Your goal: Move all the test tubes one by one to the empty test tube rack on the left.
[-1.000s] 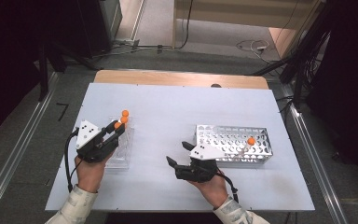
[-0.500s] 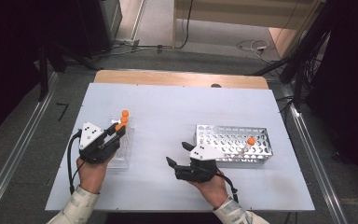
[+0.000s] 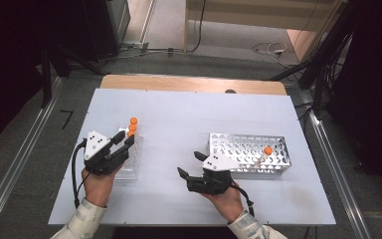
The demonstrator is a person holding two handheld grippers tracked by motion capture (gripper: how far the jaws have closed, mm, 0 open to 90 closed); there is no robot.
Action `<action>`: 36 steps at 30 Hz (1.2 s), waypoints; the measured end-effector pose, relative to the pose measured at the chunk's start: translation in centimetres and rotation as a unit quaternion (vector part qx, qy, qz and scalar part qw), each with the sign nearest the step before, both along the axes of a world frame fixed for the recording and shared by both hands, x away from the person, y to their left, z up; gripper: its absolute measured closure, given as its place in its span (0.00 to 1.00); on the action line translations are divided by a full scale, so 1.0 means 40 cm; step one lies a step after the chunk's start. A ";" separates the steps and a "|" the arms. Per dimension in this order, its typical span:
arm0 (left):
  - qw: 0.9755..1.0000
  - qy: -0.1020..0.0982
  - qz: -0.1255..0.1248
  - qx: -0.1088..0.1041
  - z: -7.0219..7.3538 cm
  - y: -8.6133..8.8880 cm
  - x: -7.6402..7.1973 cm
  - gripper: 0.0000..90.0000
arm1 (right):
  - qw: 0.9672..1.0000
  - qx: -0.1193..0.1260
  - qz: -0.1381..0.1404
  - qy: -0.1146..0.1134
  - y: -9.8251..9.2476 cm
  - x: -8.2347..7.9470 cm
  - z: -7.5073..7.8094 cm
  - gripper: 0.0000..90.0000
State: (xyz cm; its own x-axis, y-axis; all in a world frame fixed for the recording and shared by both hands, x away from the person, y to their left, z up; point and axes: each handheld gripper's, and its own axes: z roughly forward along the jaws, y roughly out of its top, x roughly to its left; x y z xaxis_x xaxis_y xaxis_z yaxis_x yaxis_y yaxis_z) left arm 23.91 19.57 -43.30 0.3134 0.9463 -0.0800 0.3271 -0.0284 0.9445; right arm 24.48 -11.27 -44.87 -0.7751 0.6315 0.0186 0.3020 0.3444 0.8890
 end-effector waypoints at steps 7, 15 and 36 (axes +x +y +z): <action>1.000 -0.014 -0.002 -0.012 0.003 -0.002 -0.004 0.53 | 1.000 0.001 -0.001 -0.002 -0.002 0.000 0.001 0.30; 0.999 -0.022 -0.014 -0.021 0.010 -0.015 -0.010 0.39 | 1.000 0.003 -0.005 -0.005 -0.013 -0.002 0.008 0.30; 1.000 -0.019 -0.011 -0.022 0.010 -0.016 -0.009 0.32 | 0.998 0.013 -0.060 -0.008 -0.129 0.002 0.027 0.30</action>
